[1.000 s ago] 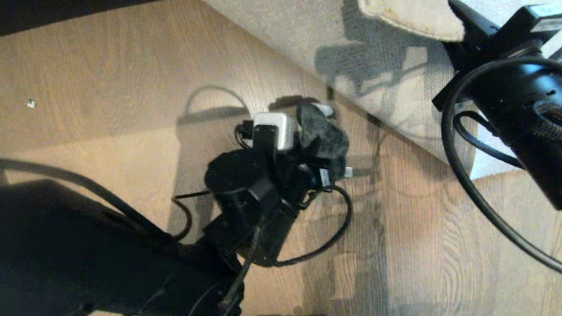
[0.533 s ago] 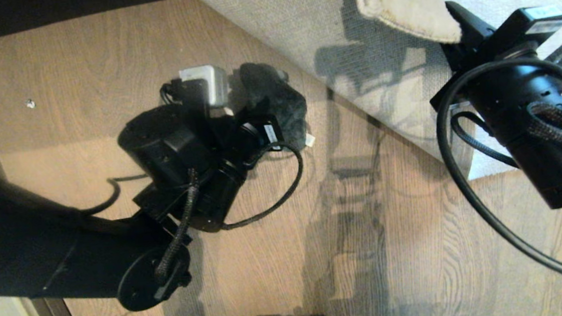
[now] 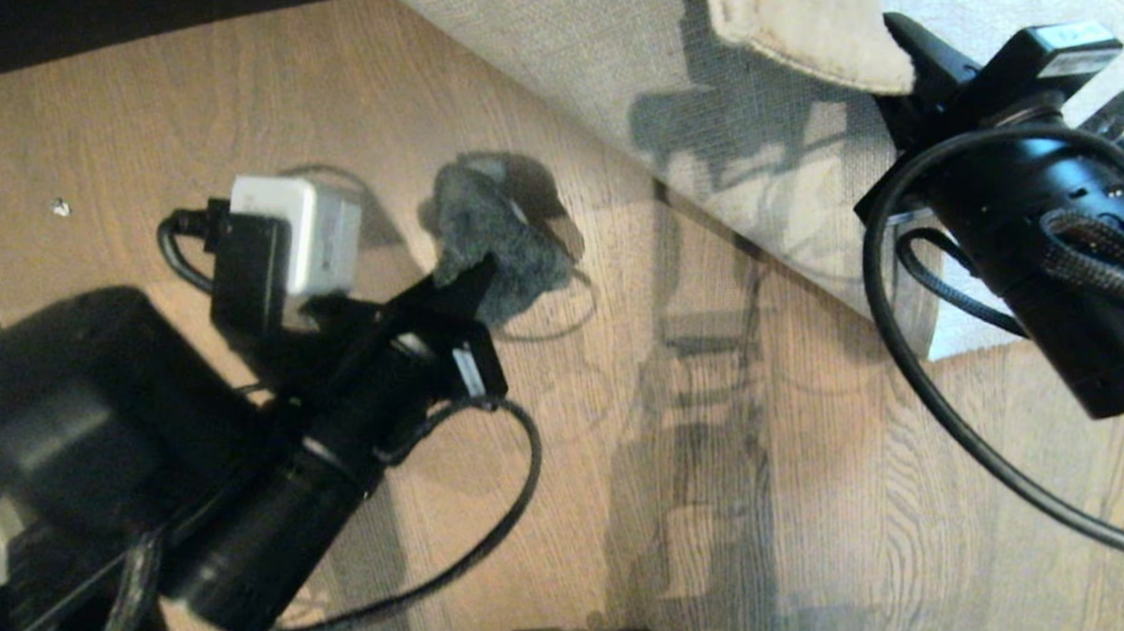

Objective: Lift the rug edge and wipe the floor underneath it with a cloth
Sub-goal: Wipe the floor under the carpet with a rag

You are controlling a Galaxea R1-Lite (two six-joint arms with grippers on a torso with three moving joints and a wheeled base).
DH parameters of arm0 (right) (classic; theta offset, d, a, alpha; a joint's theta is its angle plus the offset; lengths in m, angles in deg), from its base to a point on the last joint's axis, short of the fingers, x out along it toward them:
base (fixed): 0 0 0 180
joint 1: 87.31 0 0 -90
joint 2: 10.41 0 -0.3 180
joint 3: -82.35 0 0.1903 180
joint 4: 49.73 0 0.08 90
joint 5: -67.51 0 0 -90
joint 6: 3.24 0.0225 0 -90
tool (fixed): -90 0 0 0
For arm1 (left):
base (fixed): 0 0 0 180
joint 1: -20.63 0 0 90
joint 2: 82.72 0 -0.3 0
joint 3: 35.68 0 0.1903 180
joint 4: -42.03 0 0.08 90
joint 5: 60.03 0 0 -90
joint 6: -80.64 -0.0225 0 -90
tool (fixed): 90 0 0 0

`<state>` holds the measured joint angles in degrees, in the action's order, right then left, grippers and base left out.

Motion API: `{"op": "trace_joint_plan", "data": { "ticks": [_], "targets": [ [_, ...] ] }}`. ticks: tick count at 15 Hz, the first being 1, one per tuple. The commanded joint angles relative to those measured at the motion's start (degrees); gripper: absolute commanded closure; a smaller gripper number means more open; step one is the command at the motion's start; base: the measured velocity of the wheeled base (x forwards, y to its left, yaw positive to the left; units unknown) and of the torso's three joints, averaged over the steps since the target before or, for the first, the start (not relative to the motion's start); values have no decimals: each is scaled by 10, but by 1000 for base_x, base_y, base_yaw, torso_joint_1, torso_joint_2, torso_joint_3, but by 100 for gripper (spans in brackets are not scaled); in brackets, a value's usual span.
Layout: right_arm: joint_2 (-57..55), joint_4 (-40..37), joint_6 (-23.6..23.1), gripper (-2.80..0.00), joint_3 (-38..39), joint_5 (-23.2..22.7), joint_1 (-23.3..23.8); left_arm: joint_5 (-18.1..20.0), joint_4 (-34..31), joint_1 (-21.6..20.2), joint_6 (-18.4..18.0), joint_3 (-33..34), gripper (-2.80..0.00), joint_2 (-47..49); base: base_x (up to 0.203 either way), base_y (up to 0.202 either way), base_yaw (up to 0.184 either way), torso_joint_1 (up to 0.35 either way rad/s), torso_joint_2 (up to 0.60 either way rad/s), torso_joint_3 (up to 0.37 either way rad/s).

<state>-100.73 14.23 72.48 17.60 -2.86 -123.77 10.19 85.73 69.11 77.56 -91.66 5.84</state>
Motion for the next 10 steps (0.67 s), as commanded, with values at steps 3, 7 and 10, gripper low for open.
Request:
{"op": "trace_joint_plan", "data": {
  "ticks": [3,7,10],
  "targets": [
    [-2,23,4,0,3,1,0,0,0,143,-10,168,0,-89,0,0,0,0,0,0],
    [-3,22,3,0,6,1,0,2,3,213,-1,197,0,0,0,0,0,0,0,0],
    [-3,22,1,0,6,2,1,0,5,223,14,134,0,102,0,0,0,0,0,0]
  ]
}}
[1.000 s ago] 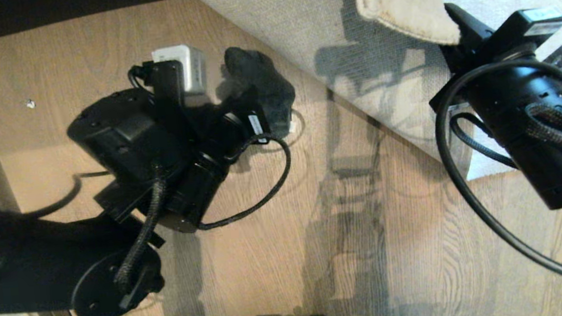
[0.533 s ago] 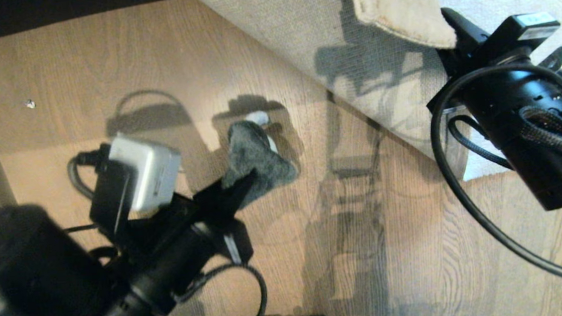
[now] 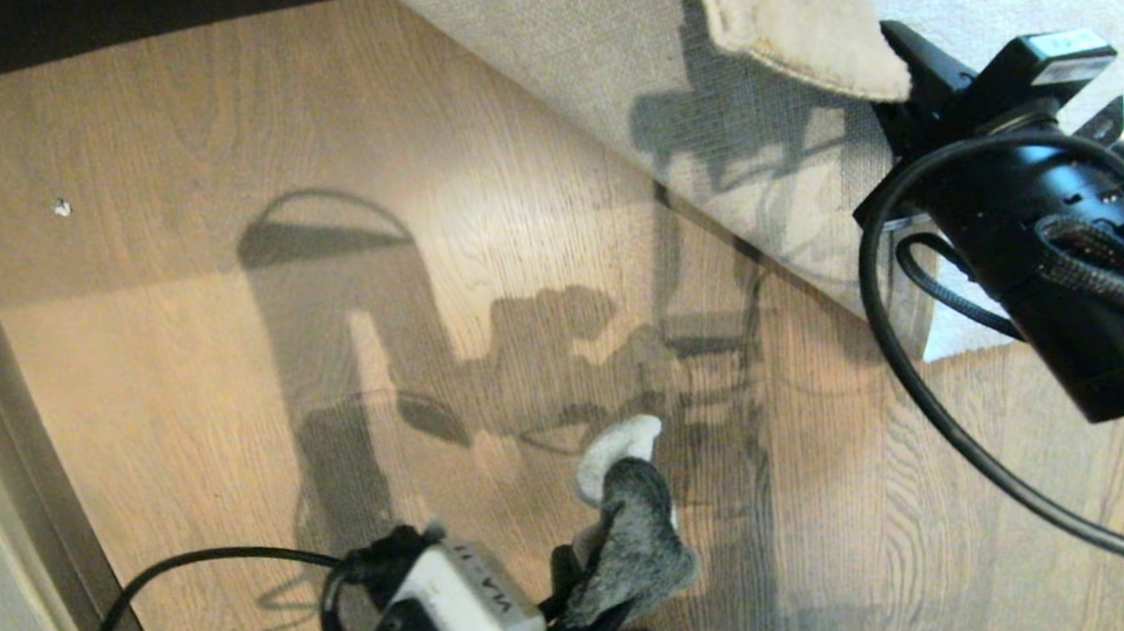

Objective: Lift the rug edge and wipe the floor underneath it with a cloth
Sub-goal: Wipe the floor under the carpet with a rag

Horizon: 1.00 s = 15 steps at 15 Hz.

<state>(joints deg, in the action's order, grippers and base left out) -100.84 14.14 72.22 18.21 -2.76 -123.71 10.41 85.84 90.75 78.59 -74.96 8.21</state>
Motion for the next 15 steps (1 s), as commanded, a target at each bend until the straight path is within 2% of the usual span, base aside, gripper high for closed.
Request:
{"op": "trace_joint_plan", "data": {
  "ticks": [1,4,6,8,11,15],
  "targets": [
    [-2,23,3,0,0,1,1,-4,4,8,9,-67,0,112,0,0,0,0,0,0],
    [-3,24,5,0,-4,1,21,-23,5,8,19,-143,0,200,0,0,0,0,0,0],
    [-4,24,7,0,-4,-6,32,-34,6,-5,45,-179,0,219,0,0,0,0,0,0],
    [-3,24,7,0,-3,-11,36,-48,28,-40,53,-213,0,229,0,0,0,0,0,0],
    [-4,24,7,0,-3,-11,36,-61,99,-100,55,-295,0,257,0,0,0,0,0,0],
    [-9,24,7,0,-4,-11,36,-64,107,-186,55,-368,0,258,0,0,0,0,0,0]
  ]
}}
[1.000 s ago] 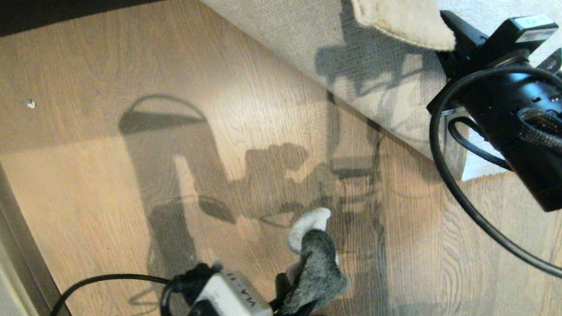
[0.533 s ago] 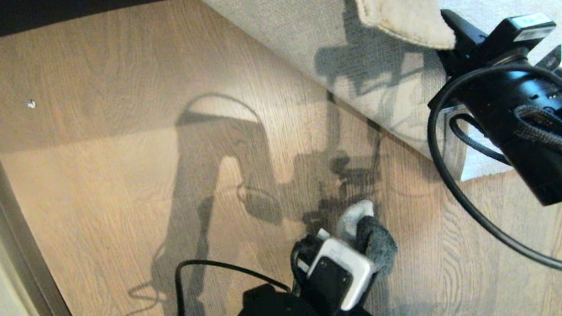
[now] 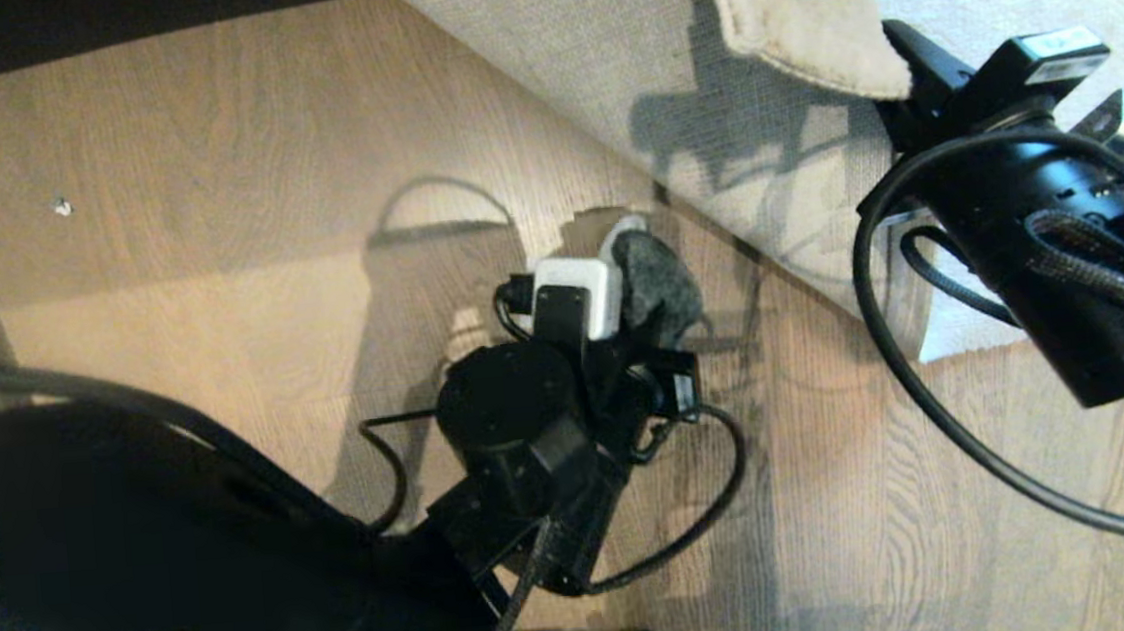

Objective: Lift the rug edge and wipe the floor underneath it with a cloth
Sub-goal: Wipe the floor under the carpet with a rag

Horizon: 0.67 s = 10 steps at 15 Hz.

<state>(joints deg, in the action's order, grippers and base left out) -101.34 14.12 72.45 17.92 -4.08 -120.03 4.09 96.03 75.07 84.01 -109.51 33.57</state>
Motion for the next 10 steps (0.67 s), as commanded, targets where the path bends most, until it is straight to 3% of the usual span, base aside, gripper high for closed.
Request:
{"op": "trace_joint_plan", "data": {
  "ticks": [1,4,10],
  "targets": [
    [-5,24,4,0,-2,1,-1,0,5,-49,0,-27,0,-3,0,0,0,0,0,0],
    [-6,24,5,0,-3,0,-1,2,2,-97,0,-26,0,-35,0,0,0,0,0,0],
    [-11,24,6,0,-17,0,-1,4,-34,-146,-1,-22,0,-103,0,0,0,0,0,0]
  ]
}}
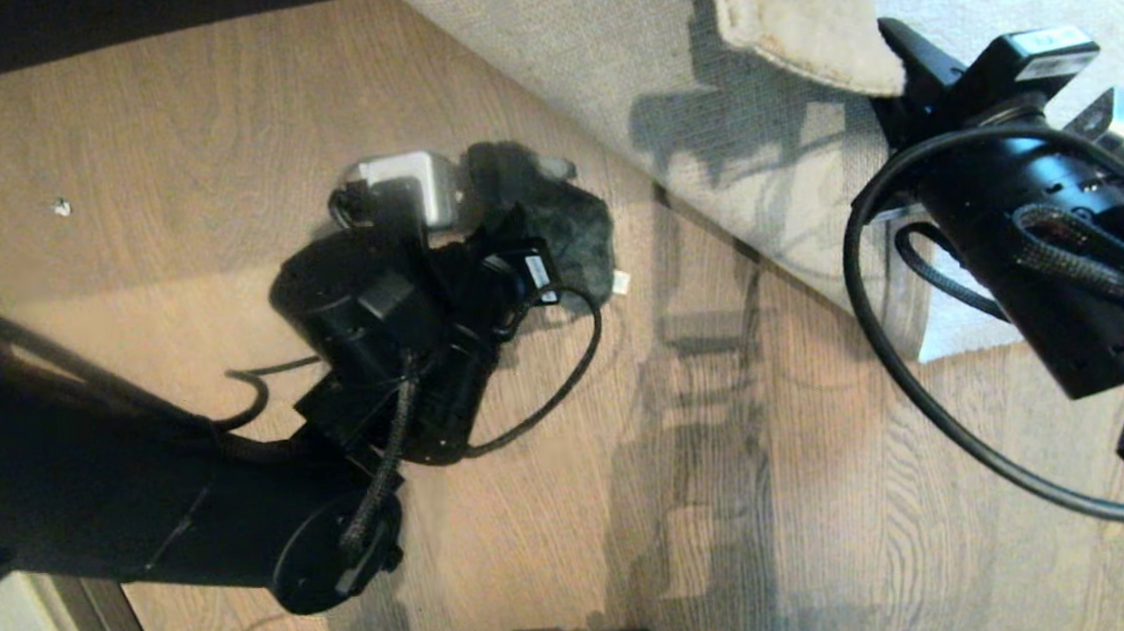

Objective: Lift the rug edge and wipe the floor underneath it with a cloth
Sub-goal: Wipe the floor under the carpet with a rag

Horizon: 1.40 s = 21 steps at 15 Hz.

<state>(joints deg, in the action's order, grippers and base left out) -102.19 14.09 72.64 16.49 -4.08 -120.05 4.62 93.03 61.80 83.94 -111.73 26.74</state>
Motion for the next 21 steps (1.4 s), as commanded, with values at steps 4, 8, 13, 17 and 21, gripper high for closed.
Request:
{"op": "trace_joint_plan", "data": {
  "ticks": [4,8,13,17,21],
  "targets": [
    [-2,25,5,0,-1,-10,0,-1,-49,-32,0,15,0,-107,0,0,0,0,0,0],
    [-2,25,5,0,-1,-14,0,1,-75,-17,-29,127,0,-201,0,0,0,0,0,0],
    [-9,25,6,0,-1,-15,0,10,-78,131,-73,345,0,-271,0,0,0,0,0,0],
    [-9,25,6,0,-1,-17,0,11,-75,246,-80,414,0,-207,0,0,0,0,0,0],
    [-9,25,5,0,0,-17,0,9,-23,261,-73,376,0,-75,0,0,0,0,0,0]
  ]
}}
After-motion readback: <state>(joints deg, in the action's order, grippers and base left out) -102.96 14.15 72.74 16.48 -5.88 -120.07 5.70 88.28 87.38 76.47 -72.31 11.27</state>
